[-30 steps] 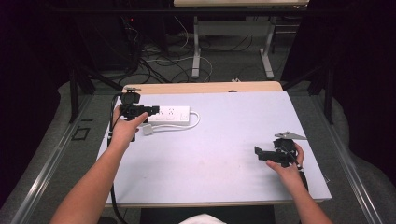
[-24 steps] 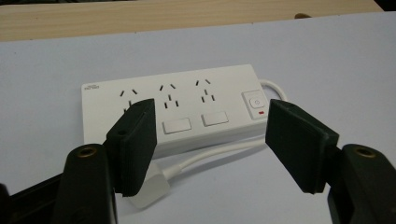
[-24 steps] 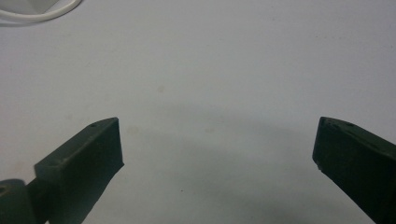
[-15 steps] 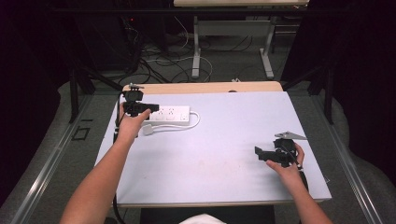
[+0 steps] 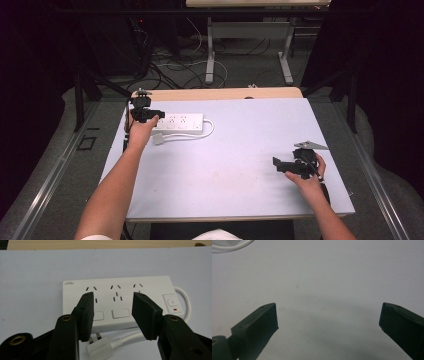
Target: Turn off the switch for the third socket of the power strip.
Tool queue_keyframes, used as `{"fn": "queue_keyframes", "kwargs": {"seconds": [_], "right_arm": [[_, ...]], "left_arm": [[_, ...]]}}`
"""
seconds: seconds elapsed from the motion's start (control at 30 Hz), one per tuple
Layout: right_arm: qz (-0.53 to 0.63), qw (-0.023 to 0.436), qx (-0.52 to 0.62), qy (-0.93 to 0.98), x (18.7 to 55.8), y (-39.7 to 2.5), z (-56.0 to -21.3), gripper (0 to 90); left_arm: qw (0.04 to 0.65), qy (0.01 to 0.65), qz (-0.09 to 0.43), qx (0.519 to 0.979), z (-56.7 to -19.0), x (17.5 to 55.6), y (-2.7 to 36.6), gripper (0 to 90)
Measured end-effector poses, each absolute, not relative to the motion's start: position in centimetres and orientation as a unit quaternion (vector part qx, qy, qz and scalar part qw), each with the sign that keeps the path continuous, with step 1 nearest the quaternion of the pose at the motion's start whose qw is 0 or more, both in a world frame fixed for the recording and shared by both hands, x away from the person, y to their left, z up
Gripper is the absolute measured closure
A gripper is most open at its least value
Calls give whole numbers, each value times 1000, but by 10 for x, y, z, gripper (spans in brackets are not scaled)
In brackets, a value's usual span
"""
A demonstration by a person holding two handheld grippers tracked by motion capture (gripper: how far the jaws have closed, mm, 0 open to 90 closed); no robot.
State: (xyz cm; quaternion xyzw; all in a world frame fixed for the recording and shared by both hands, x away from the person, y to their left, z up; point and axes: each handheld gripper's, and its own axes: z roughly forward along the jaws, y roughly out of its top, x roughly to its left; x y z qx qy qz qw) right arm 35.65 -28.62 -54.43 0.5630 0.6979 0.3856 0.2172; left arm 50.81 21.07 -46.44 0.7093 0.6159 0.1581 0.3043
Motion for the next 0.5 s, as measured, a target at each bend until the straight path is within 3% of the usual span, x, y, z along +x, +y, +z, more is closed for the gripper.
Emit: {"fn": "queue_keyframes", "kwargs": {"seconds": [0.5], "right_arm": [[386,216,561,700,357,-287,-545,17]], "left_arm": [[291,624,150,709,-479,523,215,643]]}}
